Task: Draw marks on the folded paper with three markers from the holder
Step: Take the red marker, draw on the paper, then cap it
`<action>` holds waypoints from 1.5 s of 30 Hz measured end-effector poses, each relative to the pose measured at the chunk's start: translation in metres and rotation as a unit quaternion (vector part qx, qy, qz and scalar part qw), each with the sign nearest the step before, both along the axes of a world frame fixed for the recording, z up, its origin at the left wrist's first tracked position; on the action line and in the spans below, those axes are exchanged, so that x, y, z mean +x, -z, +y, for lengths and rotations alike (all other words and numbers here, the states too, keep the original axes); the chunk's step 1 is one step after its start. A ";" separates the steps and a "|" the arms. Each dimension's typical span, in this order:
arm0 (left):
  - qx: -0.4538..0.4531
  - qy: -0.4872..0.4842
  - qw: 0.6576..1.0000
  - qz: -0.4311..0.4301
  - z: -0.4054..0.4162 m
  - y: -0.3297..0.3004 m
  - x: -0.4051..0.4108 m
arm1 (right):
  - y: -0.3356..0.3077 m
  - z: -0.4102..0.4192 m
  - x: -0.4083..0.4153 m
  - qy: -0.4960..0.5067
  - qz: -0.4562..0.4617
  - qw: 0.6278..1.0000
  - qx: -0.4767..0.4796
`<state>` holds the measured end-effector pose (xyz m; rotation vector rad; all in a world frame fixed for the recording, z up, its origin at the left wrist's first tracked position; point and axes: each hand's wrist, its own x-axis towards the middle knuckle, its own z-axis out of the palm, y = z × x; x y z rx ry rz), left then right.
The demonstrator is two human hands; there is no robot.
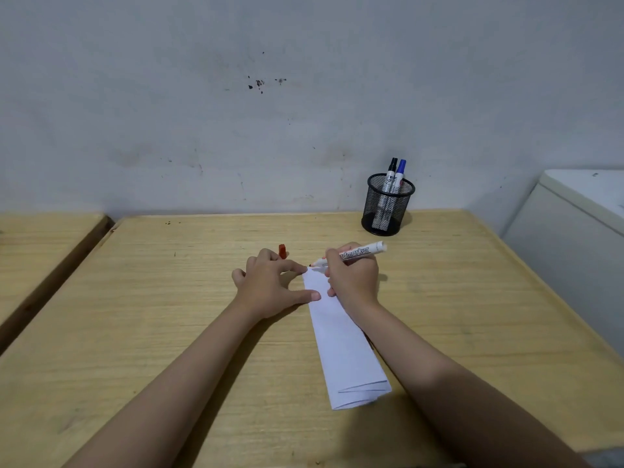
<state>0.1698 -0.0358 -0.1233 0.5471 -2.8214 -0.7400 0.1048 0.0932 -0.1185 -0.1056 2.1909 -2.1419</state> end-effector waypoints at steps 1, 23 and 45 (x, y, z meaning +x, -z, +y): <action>0.006 0.002 1.000 0.002 -0.001 0.000 0.000 | 0.001 0.000 0.001 0.002 0.018 1.000 0.018; 0.021 0.004 0.999 -0.040 -0.005 -0.008 -0.001 | 0.000 0.000 0.003 -0.042 0.030 0.997 0.059; 0.074 -0.046 0.992 0.093 -0.023 -0.006 -0.026 | 0.010 -0.003 -0.003 -0.046 0.020 0.998 -0.034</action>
